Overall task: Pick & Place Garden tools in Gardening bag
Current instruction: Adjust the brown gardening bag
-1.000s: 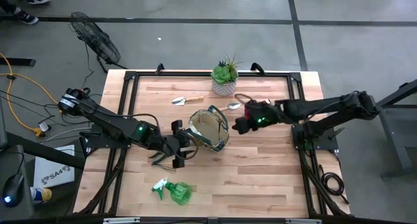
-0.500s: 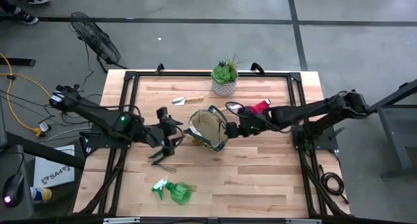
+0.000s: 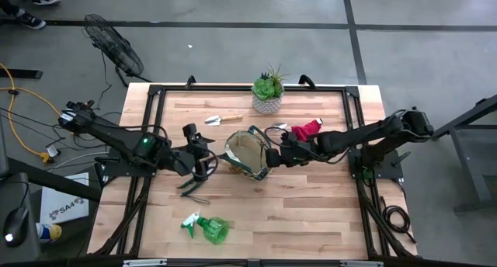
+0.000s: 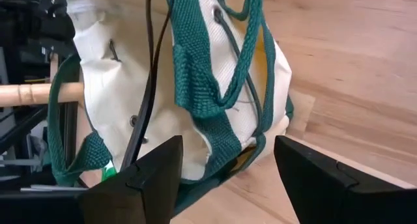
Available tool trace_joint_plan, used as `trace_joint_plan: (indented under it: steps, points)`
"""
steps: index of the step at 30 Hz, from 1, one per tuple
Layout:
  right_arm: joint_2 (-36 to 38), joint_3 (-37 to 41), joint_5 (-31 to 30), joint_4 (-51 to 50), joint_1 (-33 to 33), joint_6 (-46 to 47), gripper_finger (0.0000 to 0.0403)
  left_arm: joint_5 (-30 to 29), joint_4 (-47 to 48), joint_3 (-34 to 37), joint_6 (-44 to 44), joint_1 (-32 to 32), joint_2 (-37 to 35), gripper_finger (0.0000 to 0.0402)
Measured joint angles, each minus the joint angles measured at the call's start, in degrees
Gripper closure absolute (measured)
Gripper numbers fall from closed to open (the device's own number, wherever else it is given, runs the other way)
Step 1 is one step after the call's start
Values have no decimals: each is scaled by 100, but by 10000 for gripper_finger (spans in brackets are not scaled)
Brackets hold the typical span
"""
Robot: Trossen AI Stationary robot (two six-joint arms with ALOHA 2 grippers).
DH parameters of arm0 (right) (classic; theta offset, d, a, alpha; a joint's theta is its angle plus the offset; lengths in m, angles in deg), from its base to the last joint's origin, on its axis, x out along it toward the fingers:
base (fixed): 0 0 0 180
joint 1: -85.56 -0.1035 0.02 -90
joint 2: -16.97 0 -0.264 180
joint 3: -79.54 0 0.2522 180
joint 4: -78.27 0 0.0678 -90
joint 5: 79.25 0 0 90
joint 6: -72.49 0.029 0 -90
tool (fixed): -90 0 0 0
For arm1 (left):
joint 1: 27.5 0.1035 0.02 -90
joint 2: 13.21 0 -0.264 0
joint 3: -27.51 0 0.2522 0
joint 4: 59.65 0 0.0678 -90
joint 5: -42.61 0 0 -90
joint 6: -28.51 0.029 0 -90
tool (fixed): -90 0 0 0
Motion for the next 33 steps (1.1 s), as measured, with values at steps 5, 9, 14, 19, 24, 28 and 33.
trace_joint_plan:
  steps: [5,9,14,19,24,28,33]
  points:
    - [0,0,-38,-14,0,13,211,7,1,0,0,0,0,163]
    - [0,0,-68,-38,0,13,259,11,1,0,0,0,0,163]
    - [0,0,-77,-38,0,3,313,12,-1,0,0,1,0,163]
    - [17,0,-33,-96,0,-153,358,14,-1,0,0,2,0,163]
    - [113,0,74,-245,0,-312,394,167,-48,0,-29,0,2,163]
    - [217,0,127,-447,4,-396,395,296,-152,0,-46,0,2,163]
    - [278,0,786,-606,111,-838,397,397,-249,0,-46,2,2,163]
